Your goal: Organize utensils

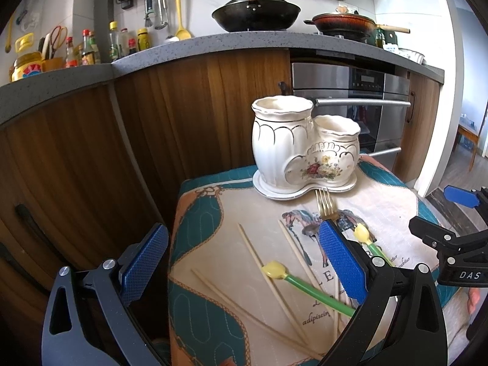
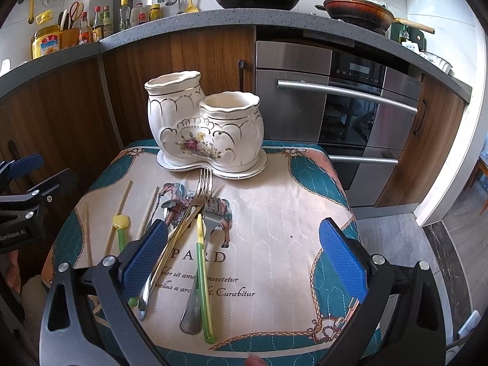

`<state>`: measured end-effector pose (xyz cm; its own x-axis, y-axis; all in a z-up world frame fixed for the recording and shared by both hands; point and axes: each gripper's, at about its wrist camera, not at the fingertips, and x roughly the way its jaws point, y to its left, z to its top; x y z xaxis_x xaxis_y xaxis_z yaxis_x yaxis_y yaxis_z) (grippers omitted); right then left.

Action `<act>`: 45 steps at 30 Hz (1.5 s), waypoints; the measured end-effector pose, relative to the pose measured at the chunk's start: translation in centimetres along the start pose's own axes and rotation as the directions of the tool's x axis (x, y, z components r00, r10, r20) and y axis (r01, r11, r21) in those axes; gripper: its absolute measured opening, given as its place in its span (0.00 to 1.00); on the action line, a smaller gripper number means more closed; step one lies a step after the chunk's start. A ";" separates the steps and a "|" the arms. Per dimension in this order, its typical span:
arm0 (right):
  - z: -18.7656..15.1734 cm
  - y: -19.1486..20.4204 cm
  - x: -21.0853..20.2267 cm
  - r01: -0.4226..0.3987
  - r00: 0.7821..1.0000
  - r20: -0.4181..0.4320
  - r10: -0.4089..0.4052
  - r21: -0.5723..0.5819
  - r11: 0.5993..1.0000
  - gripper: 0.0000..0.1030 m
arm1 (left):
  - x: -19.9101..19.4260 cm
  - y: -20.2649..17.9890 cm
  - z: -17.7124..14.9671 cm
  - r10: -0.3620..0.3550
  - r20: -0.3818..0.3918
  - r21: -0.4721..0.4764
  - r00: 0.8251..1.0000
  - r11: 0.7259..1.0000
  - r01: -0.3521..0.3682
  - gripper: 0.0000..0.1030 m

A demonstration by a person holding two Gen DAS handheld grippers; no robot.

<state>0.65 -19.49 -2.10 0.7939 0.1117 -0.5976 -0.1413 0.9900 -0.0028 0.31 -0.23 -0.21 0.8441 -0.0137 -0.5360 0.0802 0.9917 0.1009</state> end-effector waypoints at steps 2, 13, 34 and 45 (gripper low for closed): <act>0.0 0.0 0.1 0.000 1.000 -0.001 0.000 0.000 1.000 0.95 | 0.0 0.0 0.0 0.001 -0.002 0.000 1.000 1.000 -0.001 0.95; 0.1 -0.2 0.1 0.003 1.000 -0.003 -0.003 0.003 1.000 0.95 | 0.2 0.0 0.0 0.001 -0.007 0.004 1.000 1.000 -0.001 0.95; -0.4 -0.8 0.4 0.013 1.000 -0.016 -0.013 0.020 1.000 0.95 | 0.7 -0.1 -0.5 -0.008 -0.026 0.005 1.000 1.000 0.008 0.95; -0.9 -1.8 1.2 -0.067 0.997 -0.026 0.066 -0.009 0.998 0.95 | 2.9 0.8 -2.1 0.005 -0.182 0.039 0.983 0.999 0.002 0.95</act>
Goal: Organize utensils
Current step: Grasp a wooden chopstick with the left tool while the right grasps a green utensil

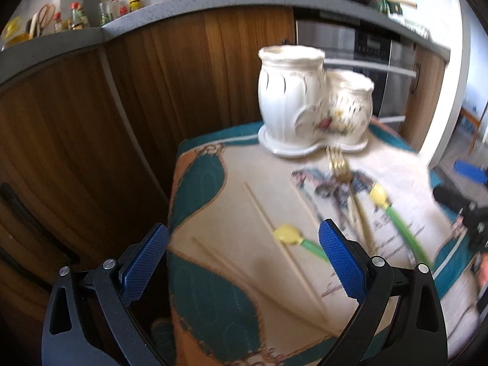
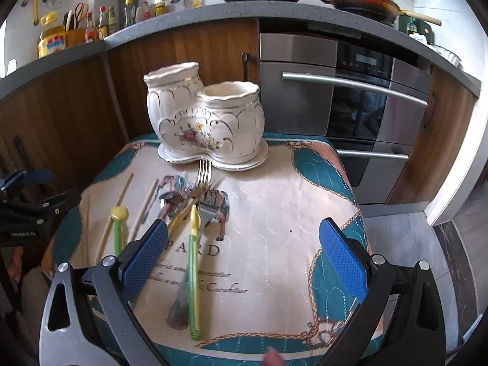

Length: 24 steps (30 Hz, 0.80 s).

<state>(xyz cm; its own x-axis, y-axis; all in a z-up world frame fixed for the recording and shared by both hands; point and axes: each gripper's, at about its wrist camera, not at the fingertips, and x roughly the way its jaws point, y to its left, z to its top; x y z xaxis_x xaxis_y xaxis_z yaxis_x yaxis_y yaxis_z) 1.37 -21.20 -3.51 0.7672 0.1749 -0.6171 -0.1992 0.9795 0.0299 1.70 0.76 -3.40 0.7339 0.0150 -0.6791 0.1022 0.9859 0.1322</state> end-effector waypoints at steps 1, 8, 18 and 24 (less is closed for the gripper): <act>0.0 -0.2 0.3 -0.003 1.000 -0.015 0.003 -0.002 1.000 0.95 | 0.1 -0.1 -0.2 0.006 -0.010 0.008 1.000 1.000 -0.006 0.95; -0.5 -0.5 1.7 -0.070 0.995 -0.068 0.068 -0.021 0.997 0.95 | 0.9 0.7 -1.7 0.026 -0.087 -0.043 0.996 0.999 -0.030 0.93; -1.4 -0.4 2.9 -0.131 0.986 -0.108 0.126 -0.040 0.991 0.83 | 2.8 1.3 -2.7 -0.028 -0.185 -0.132 0.982 0.991 0.003 0.72; -1.3 0.1 3.1 -0.186 0.974 -0.138 0.179 -0.040 0.982 0.72 | 5.1 0.7 -2.8 -0.048 -0.235 -0.118 0.971 0.993 0.020 0.48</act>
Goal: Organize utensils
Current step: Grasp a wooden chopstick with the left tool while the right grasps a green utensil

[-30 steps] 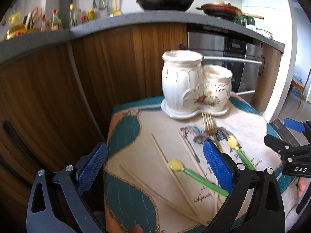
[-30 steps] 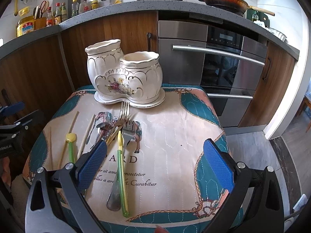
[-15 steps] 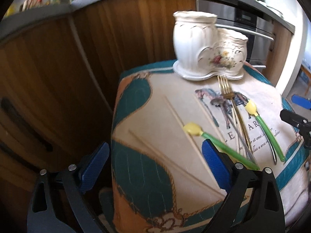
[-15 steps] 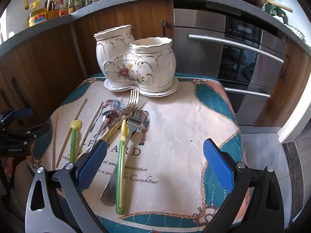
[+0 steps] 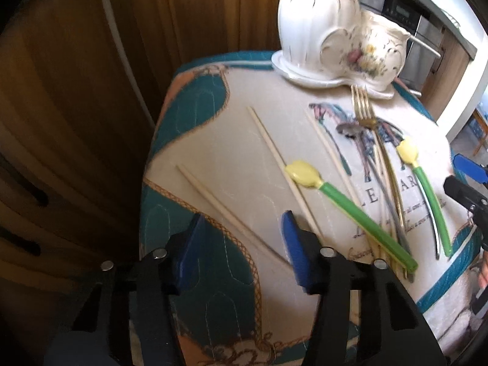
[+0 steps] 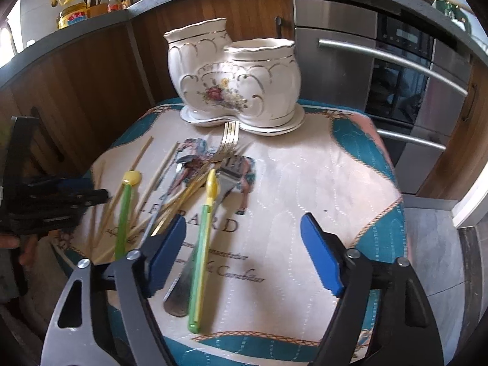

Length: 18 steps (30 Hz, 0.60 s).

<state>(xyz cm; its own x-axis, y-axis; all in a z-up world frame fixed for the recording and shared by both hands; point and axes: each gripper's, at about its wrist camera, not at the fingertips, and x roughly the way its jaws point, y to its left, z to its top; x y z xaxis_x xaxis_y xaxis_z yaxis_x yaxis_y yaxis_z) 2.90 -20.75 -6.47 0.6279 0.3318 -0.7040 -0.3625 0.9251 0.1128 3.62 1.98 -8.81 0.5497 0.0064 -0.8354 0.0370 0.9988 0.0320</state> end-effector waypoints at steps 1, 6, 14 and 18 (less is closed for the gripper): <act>0.1 0.1 0.1 -0.009 1.000 -0.006 0.009 -0.002 1.000 0.71 | 0.2 0.0 0.2 0.005 0.001 0.009 1.000 1.000 -0.005 0.45; 0.7 1.4 0.8 -0.002 1.000 -0.019 0.001 -0.062 0.998 0.63 | 0.7 0.5 0.8 -0.010 0.020 0.048 1.000 0.999 0.009 0.22; 2.1 0.8 1.9 -0.023 0.999 -0.037 0.022 -0.012 1.000 0.39 | 1.4 1.2 1.7 -0.074 0.038 0.110 0.997 0.992 0.069 0.10; 2.2 1.5 2.4 -0.026 0.997 -0.068 0.023 -0.040 0.999 0.39 | 1.4 1.7 2.2 -0.117 0.031 0.096 0.993 0.989 0.114 0.05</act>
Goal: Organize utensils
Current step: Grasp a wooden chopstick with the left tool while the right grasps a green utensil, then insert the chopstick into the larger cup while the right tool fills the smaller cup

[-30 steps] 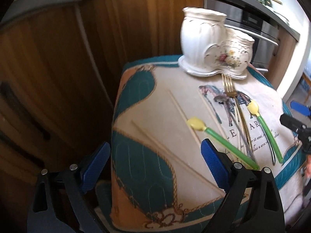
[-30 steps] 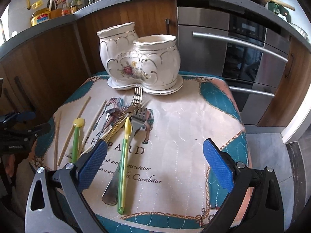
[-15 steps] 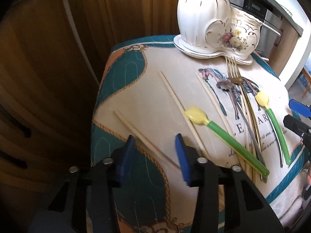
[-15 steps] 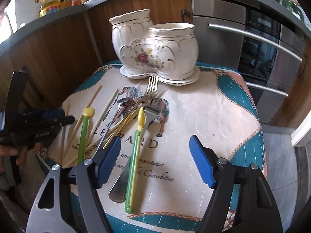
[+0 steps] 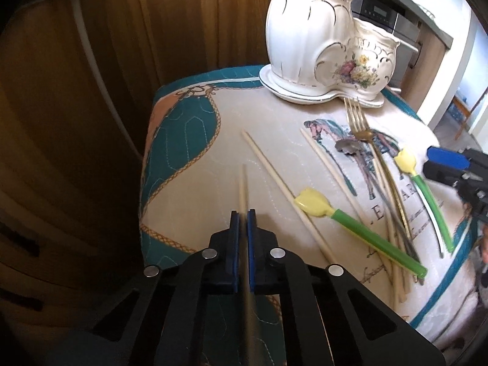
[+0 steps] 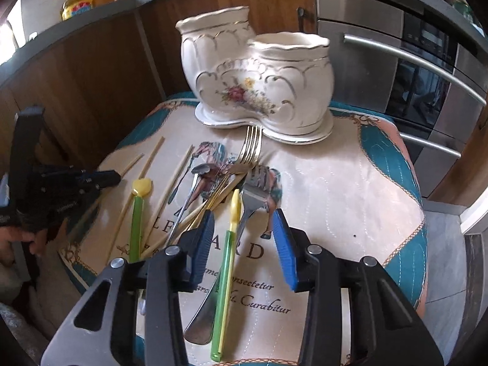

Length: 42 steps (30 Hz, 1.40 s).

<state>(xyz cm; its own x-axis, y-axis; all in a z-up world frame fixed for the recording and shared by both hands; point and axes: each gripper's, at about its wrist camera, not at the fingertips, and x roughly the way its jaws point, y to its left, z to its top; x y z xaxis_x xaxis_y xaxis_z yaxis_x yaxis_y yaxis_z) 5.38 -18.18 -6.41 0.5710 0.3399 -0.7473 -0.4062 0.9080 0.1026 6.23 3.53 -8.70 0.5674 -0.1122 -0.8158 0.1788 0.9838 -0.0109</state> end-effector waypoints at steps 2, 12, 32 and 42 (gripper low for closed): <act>0.0 0.3 0.1 -0.004 1.000 -0.010 0.003 -0.013 1.000 0.38 | 0.0 -0.1 -0.1 -0.008 0.000 0.001 1.000 1.000 0.008 0.05; 0.1 1.7 2.1 0.032 0.997 -0.064 -0.037 -0.073 0.997 0.14 | -0.4 -0.2 -0.9 -0.022 -0.033 0.005 0.999 1.000 0.022 0.06; 4.4 -1.0 -6.1 -0.012 0.930 0.368 -0.005 0.043 0.999 0.08 | -9.7 0.4 3.6 -0.122 0.386 0.007 0.914 0.992 0.129 0.05; 12.8 -1.9 -8.7 0.023 0.844 0.535 -0.052 0.060 0.998 0.08 | -13.8 -1.6 15.9 -0.238 0.618 0.059 0.749 0.964 0.258 0.05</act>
<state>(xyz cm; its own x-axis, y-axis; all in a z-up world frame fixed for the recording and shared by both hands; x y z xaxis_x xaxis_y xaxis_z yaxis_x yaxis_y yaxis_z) 10.31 -19.73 8.29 0.8840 0.3706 -0.2848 -0.3491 0.9287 0.1249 10.89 1.29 11.81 0.8793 -0.4045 -0.2512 0.3661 0.9117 -0.1865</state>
